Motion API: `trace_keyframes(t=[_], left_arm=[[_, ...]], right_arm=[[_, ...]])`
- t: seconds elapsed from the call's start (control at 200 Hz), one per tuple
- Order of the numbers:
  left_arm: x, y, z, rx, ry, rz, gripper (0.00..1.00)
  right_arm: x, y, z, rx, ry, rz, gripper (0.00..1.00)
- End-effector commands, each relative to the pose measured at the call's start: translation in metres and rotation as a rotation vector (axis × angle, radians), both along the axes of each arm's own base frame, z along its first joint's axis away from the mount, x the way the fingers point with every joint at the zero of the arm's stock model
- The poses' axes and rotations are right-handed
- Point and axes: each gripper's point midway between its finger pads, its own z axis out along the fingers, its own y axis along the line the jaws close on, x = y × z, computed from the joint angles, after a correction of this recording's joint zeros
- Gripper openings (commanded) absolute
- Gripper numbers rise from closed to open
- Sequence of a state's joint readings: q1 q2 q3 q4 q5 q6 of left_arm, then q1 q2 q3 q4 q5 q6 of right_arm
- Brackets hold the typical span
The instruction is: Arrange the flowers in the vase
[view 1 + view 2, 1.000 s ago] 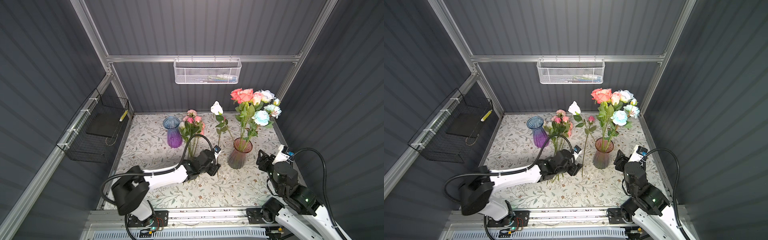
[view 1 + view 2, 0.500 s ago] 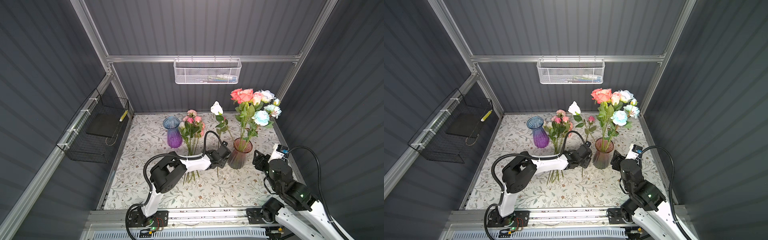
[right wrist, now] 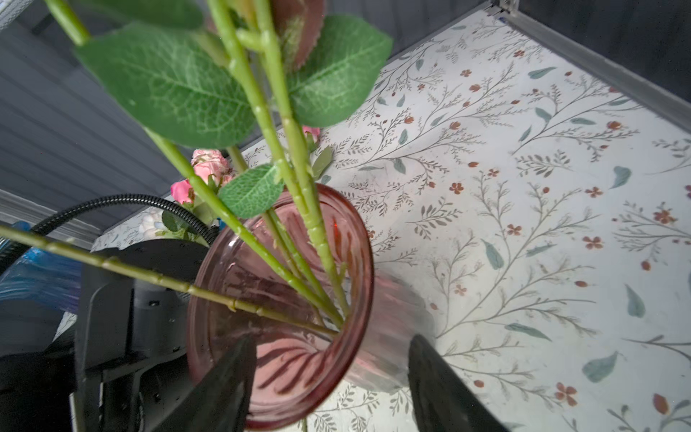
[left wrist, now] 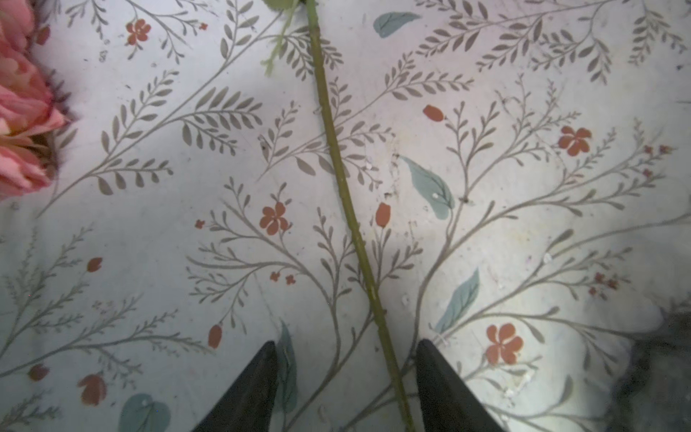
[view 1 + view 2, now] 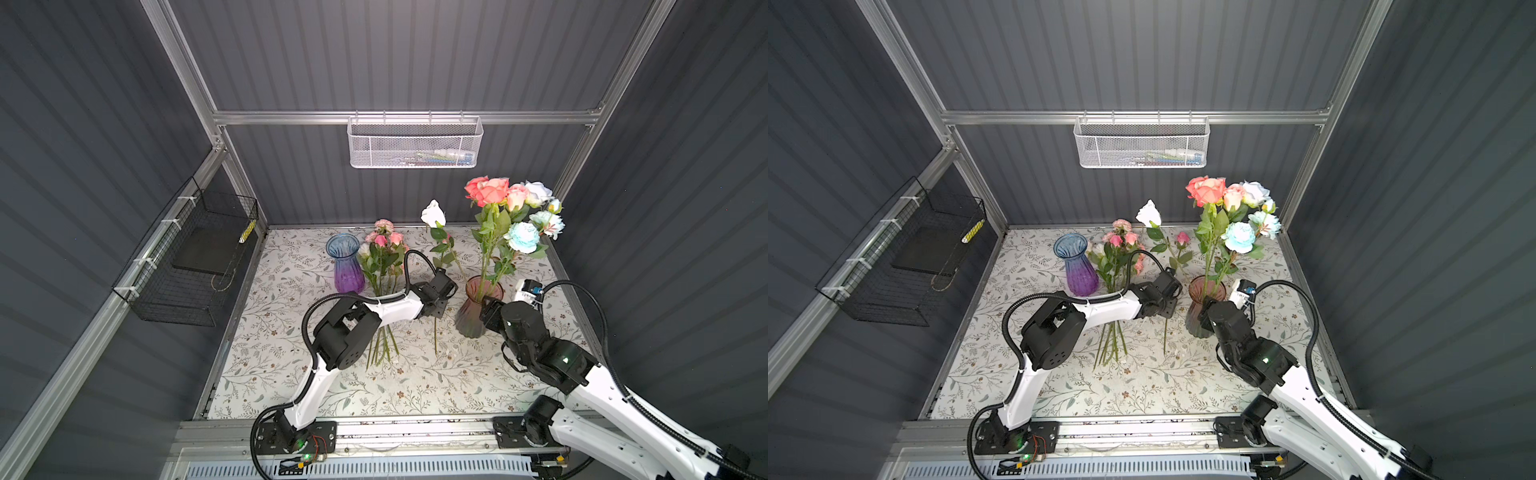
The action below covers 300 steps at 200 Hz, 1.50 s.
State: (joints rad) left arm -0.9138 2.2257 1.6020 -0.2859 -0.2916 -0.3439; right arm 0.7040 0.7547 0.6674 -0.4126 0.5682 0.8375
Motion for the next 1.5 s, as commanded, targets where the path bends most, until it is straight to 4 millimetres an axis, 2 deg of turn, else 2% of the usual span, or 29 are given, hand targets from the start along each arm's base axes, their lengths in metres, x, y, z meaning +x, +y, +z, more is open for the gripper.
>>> trace_keyframes(t=[0.0,0.43,0.715,0.975,1.3,1.496], left_arm=[[-0.010,0.010,-0.018,0.073,0.054,-0.016,0.60],[-0.015,0.023,-0.014,0.081,0.044,0.016,0.59],[-0.013,0.028,-0.013,0.101,0.025,0.016,0.57],[-0.010,0.025,-0.010,0.104,0.019,0.008,0.57],[-0.006,0.022,0.004,0.112,-0.007,-0.015,0.58],[-0.002,0.022,0.003,0.111,-0.007,-0.017,0.58]], right_arm=[[-0.028,-0.018,-0.060,-0.154,0.198,0.019,0.66],[-0.030,-0.014,-0.037,-0.135,0.115,0.089,0.67],[-0.032,-0.019,-0.034,-0.138,0.105,0.073,0.67],[-0.029,-0.021,-0.029,-0.145,0.097,0.060,0.68],[-0.018,-0.018,-0.001,-0.124,0.046,0.081,0.72],[-0.008,-0.017,0.012,-0.115,0.026,0.081,0.73]])
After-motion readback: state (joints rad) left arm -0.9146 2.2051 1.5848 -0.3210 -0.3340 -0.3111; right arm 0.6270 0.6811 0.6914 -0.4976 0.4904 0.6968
